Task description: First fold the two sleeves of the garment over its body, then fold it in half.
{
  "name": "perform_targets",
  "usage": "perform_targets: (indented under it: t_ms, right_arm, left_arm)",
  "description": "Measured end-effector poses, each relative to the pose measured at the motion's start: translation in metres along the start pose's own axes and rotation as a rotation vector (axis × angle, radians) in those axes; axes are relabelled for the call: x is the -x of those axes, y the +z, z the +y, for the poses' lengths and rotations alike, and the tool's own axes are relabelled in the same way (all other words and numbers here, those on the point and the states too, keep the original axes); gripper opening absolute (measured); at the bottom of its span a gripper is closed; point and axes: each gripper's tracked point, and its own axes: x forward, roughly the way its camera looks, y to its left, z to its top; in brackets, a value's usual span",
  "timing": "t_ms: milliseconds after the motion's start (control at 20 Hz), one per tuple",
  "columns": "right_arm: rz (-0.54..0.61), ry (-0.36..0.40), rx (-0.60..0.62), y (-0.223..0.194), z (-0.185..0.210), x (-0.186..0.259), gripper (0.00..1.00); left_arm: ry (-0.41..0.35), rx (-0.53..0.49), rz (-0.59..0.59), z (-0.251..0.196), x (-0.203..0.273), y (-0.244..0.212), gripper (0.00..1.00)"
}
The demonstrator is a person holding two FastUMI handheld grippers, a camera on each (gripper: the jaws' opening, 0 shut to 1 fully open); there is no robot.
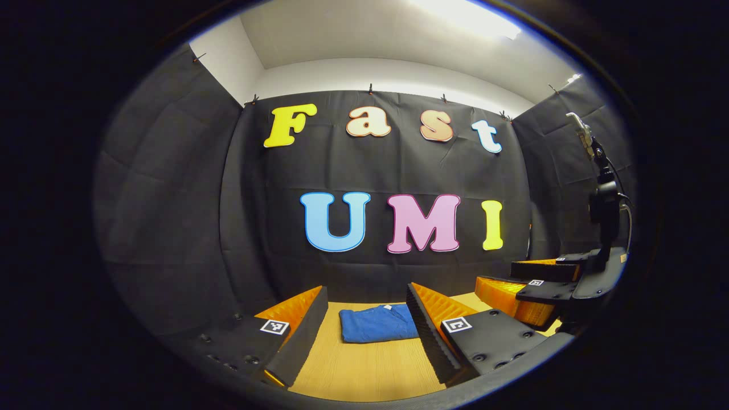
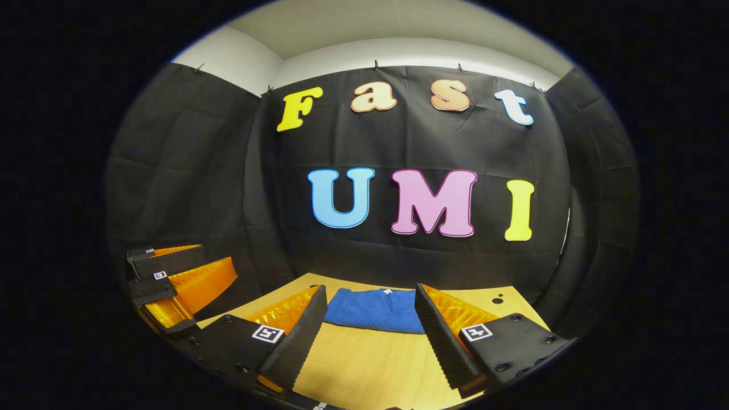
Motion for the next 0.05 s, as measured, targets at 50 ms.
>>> perform_targets:
  t_ms: [50]
  right_arm:
    - [-0.001, -0.001, -0.002, 0.0004, -0.0002, 0.0000, 0.96]
  left_arm:
    - [0.000, 0.000, -0.001, -0.0002, 0.0002, 0.0009, 0.80]
